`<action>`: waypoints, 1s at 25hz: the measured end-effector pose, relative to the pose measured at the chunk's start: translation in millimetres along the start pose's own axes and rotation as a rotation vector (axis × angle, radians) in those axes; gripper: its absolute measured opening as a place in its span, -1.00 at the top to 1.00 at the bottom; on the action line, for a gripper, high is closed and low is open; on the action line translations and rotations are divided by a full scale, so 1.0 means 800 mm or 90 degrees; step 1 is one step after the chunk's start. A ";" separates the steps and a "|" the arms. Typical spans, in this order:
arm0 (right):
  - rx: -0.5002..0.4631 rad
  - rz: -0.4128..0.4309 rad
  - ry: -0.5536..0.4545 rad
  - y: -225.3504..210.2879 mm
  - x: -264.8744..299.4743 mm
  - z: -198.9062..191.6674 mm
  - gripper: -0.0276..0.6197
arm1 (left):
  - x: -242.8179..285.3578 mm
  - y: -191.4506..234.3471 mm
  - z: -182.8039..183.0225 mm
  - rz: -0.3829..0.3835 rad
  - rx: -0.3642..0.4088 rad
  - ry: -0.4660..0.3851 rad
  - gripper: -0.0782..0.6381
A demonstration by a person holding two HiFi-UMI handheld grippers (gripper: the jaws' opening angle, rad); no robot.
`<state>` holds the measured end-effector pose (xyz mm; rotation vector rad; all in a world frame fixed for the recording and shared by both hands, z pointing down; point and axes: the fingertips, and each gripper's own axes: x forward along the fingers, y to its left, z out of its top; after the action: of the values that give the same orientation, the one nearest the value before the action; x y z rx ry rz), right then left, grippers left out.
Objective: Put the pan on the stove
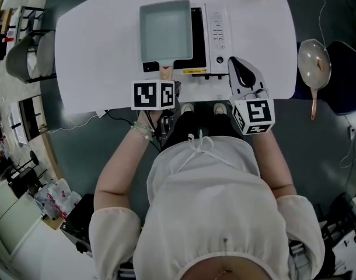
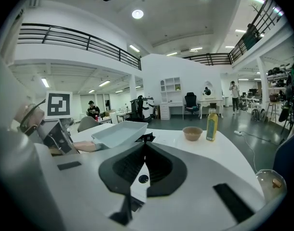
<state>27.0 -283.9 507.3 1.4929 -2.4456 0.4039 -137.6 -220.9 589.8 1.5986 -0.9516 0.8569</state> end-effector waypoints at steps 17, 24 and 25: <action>-0.033 0.011 0.000 0.024 -0.007 0.015 0.90 | -0.039 -0.013 0.026 0.012 0.068 -0.117 -0.11; -0.068 0.017 -0.014 0.046 -0.021 0.037 0.90 | -0.109 -0.012 0.074 0.054 0.104 -0.261 0.02; -0.073 0.017 -0.018 0.049 -0.023 0.042 0.90 | -0.118 -0.014 0.078 0.053 0.108 -0.276 0.15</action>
<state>-1.8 -263.6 465.2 1.4298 -2.4672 0.2439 -164.1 -265.3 488.7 1.9498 -1.2823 0.6715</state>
